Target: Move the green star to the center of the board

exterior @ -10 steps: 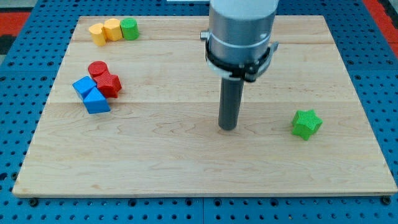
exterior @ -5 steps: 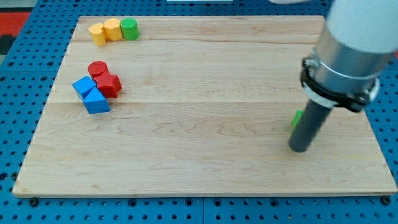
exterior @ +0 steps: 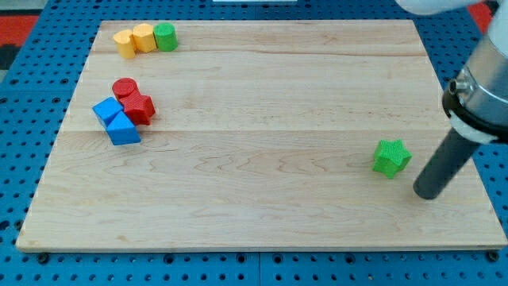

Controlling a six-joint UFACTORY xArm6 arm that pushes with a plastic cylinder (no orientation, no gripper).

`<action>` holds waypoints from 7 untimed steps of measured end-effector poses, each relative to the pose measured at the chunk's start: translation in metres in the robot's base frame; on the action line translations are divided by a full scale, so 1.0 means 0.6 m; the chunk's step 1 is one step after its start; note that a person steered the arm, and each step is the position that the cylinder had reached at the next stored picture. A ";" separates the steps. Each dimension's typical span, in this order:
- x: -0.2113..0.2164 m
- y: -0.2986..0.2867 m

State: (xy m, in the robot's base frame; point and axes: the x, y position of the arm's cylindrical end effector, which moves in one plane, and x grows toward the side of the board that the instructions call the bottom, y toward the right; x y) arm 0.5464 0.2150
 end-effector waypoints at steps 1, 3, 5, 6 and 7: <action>-0.035 -0.004; -0.160 -0.012; -0.262 -0.026; -0.262 -0.012; -0.242 0.066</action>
State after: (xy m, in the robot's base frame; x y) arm 0.4014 0.2548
